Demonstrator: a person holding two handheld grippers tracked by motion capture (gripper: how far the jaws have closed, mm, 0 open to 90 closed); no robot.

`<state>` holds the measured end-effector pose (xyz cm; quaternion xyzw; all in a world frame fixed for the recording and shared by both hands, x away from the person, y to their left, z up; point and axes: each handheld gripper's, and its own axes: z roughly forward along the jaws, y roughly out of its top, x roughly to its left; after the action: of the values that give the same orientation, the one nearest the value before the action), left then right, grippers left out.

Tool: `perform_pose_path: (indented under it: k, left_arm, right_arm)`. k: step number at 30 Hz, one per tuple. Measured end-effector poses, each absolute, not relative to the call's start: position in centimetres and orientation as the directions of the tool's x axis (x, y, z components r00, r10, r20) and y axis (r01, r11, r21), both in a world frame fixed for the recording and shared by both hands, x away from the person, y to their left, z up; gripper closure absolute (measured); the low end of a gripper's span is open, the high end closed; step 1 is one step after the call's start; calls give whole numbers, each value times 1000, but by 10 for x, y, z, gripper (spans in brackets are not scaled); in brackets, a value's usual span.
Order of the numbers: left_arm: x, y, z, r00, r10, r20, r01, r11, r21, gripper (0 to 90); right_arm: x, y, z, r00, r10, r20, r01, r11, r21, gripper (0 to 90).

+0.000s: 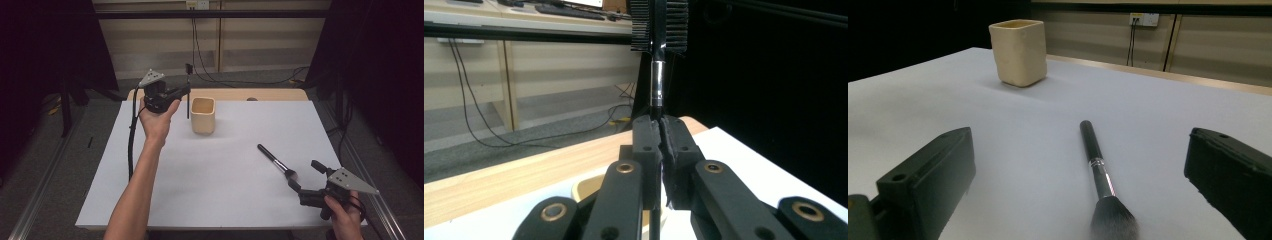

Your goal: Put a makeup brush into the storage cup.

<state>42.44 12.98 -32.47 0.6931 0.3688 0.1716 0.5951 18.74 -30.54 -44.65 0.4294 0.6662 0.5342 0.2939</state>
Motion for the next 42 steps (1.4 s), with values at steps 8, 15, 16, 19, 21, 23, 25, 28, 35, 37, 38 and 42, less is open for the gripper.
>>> perform_pose_path:
  k: [8,15,16,19,21,23,25,28,35,37,38,42]
  left_arm:
    - [432,121,-324,668,711,-218,309,1,951,860]
    - [441,116,-323,672,710,-210,290,8,957,860]
    - [442,116,-323,670,713,-206,286,7,958,860]
    - [444,115,-323,676,709,-201,280,6,960,859]
    - [445,113,-323,690,697,-198,273,3,962,859]
    - [446,112,-323,690,695,-202,276,6,961,859]
    - [448,111,-322,691,696,-194,268,3,963,859]
    - [452,110,-323,698,688,-197,265,7,964,859]
    - [463,110,-329,685,699,-207,283,7,959,859]
    - [467,110,-332,677,710,-193,282,-8,959,859]
    - [468,110,-333,672,713,-198,287,-4,958,859]
    - [472,111,-335,661,723,-201,285,6,959,859]
  right_arm:
    - [187,-306,-446,-460,886,65,258,63,964,0]
    - [187,-306,-447,-459,886,66,257,62,964,0]
    - [187,-306,-447,-461,885,65,258,64,964,0]
    - [187,-306,-447,-462,884,65,257,64,964,0]
    - [186,-306,-447,-461,885,66,258,62,964,0]
    - [187,-306,-447,-460,885,66,258,62,964,0]
    - [187,-306,-447,-462,885,62,259,67,964,0]
    - [187,-306,-447,-464,884,58,257,72,964,0]
    - [187,-306,-447,-461,885,63,258,66,964,0]
    - [187,-306,-447,-462,885,62,256,66,965,0]
    - [187,-306,-447,-462,885,61,255,67,965,0]
    - [187,-306,-447,-464,884,59,257,71,964,0]
